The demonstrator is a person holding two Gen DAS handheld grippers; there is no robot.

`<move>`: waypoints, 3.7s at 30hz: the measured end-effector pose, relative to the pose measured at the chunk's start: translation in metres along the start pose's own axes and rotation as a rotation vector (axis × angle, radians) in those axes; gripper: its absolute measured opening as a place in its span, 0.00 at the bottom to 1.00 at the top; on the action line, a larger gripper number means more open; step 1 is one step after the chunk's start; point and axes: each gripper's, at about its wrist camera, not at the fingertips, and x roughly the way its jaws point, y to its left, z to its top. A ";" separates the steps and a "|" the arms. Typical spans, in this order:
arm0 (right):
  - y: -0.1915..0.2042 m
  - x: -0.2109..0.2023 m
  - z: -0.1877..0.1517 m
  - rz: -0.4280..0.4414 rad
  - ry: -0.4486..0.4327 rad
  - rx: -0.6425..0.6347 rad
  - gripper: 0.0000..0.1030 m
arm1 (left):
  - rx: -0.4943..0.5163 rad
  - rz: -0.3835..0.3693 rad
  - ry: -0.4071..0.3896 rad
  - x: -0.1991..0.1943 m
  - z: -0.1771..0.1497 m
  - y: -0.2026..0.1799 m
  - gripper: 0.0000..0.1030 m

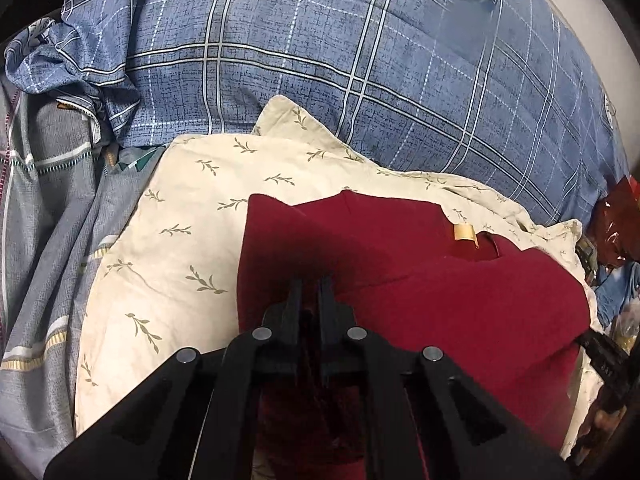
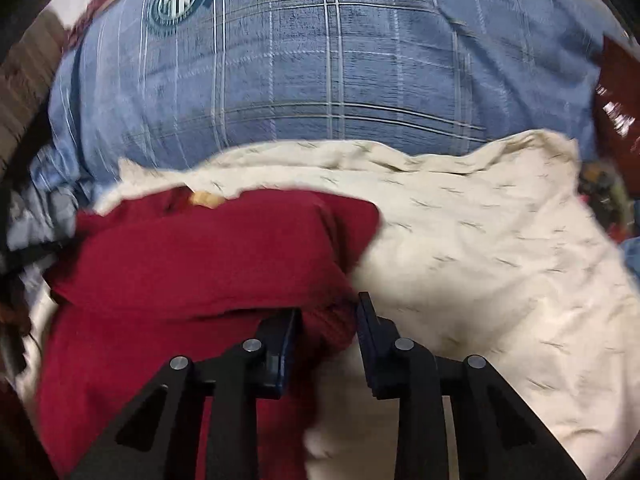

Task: Fold small clothes

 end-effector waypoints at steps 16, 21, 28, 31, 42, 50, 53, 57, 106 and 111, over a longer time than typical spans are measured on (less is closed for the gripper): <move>-0.062 0.011 0.045 0.335 -0.005 0.394 0.65 | 0.002 0.033 0.017 0.003 -0.003 -0.001 0.08; -0.046 0.073 0.059 0.372 0.121 0.363 0.55 | -0.016 0.016 0.013 0.001 -0.001 0.004 0.08; -0.024 0.045 0.068 -0.029 -0.047 0.091 0.00 | 0.053 0.007 -0.023 -0.005 -0.002 -0.012 0.13; -0.048 0.058 0.058 0.157 0.056 0.240 0.00 | 0.069 0.002 -0.007 0.000 -0.004 -0.016 0.28; -0.049 -0.050 -0.031 0.319 0.092 0.193 0.57 | 0.070 -0.094 0.012 -0.037 -0.034 -0.023 0.66; -0.032 -0.080 -0.107 0.350 0.181 0.136 0.57 | 0.124 -0.145 0.060 -0.092 -0.109 -0.034 0.73; -0.033 -0.078 -0.122 0.359 0.203 0.139 0.57 | 0.135 -0.112 0.117 -0.106 -0.140 -0.028 0.73; -0.028 -0.071 -0.135 0.391 0.220 0.141 0.57 | 0.124 -0.101 0.144 -0.122 -0.172 -0.022 0.73; -0.029 -0.083 -0.218 0.476 0.452 0.135 0.56 | 0.097 -0.196 0.293 -0.125 -0.263 -0.032 0.77; -0.024 -0.073 -0.224 0.467 0.506 0.105 0.40 | 0.108 -0.176 0.279 -0.124 -0.267 -0.036 0.77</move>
